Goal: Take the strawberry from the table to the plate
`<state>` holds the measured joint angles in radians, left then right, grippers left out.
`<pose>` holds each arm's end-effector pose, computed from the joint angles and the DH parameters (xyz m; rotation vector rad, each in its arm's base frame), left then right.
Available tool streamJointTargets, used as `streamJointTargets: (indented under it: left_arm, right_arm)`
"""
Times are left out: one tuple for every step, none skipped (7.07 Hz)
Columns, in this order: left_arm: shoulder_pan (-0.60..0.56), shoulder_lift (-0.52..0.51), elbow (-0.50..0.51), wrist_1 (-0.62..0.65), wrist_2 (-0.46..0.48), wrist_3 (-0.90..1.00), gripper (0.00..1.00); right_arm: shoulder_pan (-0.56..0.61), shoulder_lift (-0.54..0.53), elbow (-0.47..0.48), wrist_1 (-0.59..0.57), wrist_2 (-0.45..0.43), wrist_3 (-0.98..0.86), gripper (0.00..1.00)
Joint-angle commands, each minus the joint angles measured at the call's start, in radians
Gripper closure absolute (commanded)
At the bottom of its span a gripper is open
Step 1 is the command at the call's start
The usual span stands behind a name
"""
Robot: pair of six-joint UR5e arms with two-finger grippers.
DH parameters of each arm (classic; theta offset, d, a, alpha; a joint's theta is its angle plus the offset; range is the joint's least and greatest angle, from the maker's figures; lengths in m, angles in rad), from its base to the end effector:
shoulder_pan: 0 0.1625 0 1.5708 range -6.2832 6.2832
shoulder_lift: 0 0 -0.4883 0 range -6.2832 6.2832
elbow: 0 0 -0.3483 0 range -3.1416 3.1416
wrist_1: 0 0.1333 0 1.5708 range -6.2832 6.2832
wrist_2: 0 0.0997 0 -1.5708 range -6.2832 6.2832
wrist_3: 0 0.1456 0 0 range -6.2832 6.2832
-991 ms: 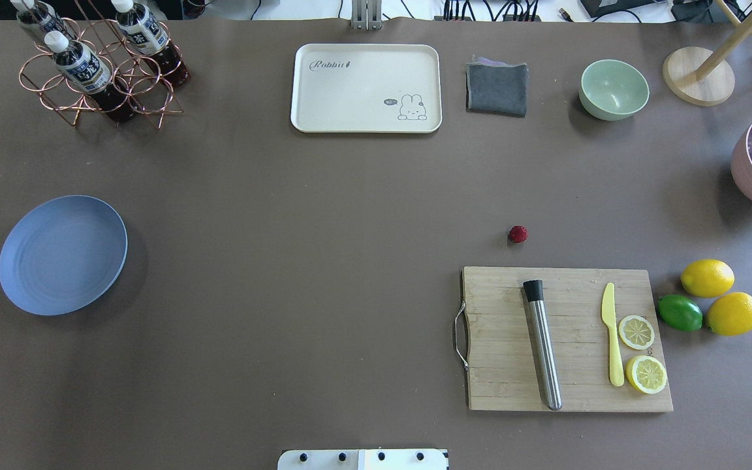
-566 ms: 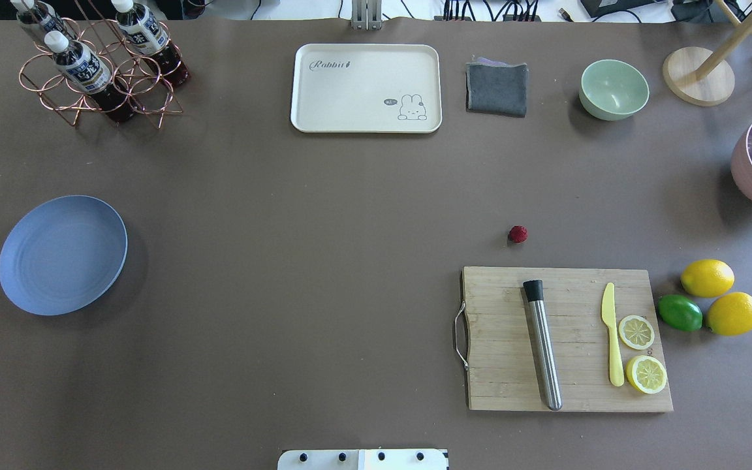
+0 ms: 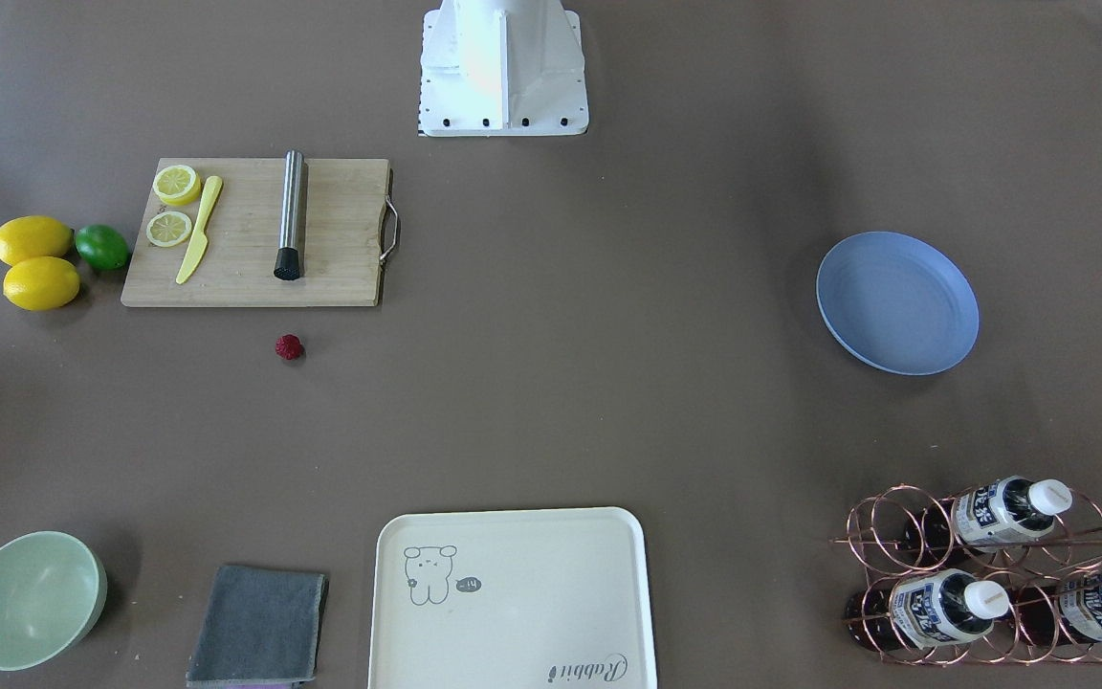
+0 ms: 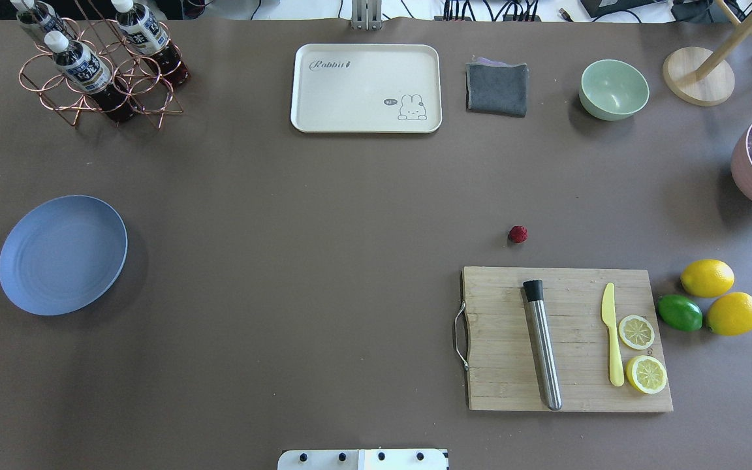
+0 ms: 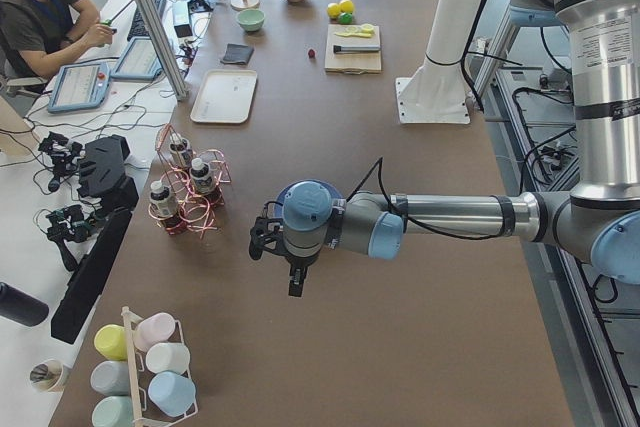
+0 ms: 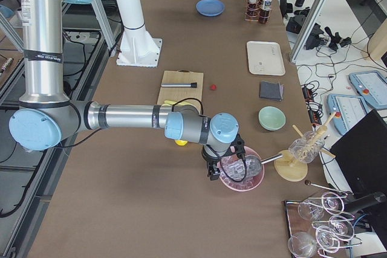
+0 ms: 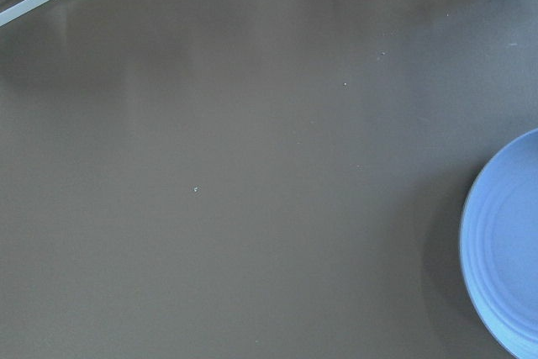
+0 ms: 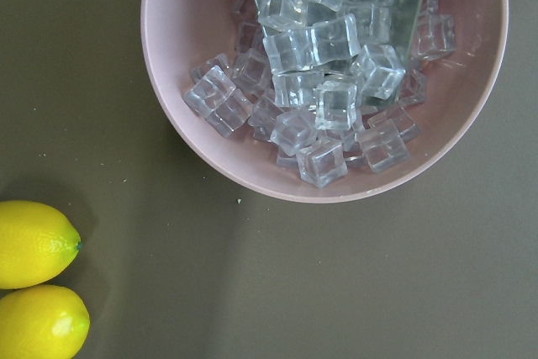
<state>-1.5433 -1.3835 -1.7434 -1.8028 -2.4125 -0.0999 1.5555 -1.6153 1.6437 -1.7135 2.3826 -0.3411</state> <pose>-0.0144 -0.3761 0.7206 0.1505 0.8493 0.0236 0.0213 -0.4144 0.7513 0.0251 -0.8207 -0.2899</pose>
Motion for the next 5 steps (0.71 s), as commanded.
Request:
streamJointTargets:
  left_arm:
    - [0.0,0.004,0.005,0.0,0.0,-0.004,0.02]
    - [0.003,0.01,0.002,-0.009,-0.002,-0.003,0.02]
    - [0.122,0.001,-0.004,-0.027,0.0,-0.009,0.02]
    - [0.185,-0.021,0.021,-0.064,0.007,-0.108,0.02]
    - [0.24,-0.025,0.034,-0.161,0.01,-0.227,0.03]
  right_arm:
    - [0.0,0.001,0.002,0.0,0.001,0.001,0.0]
    - [0.0,0.003,0.005,0.0,0.003,0.001,0.0]
    - [0.0,0.003,0.002,0.0,0.004,0.002,0.0]
    - [0.0,0.002,0.002,0.0,0.006,0.002,0.0]
    - [0.0,0.003,0.004,0.0,0.006,0.001,0.0]
